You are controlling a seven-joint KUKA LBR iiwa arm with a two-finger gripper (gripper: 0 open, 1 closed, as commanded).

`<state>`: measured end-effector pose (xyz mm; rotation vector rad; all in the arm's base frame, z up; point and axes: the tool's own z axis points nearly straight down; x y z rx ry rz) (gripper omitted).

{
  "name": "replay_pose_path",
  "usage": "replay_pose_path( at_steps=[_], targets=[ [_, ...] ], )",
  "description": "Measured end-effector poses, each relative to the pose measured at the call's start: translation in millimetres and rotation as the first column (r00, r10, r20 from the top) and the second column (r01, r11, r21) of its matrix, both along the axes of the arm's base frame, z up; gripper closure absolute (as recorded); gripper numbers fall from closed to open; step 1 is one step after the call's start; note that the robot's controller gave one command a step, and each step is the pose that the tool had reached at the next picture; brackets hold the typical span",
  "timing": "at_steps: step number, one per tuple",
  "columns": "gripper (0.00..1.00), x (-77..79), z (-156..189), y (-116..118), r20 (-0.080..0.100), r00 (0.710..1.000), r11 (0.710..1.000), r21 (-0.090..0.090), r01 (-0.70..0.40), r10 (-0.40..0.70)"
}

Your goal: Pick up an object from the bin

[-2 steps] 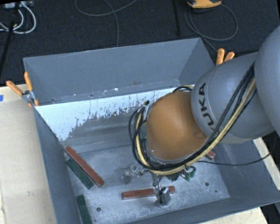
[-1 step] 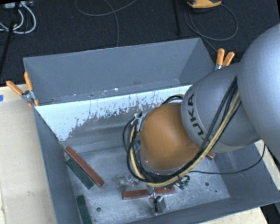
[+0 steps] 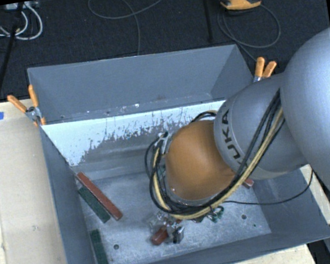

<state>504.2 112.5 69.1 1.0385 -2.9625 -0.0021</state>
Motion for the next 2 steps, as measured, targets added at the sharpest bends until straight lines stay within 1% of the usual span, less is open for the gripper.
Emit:
replay_pose_path(
  at_steps=[1,2],
  targets=[
    [0.0,0.1,0.0,-0.1,0.0,1.0,1.0,0.0,0.001,-0.001],
    [1.0,0.1,0.2,-0.2,0.0,1.0,1.0,0.0,0.001,-0.001]
  ],
)
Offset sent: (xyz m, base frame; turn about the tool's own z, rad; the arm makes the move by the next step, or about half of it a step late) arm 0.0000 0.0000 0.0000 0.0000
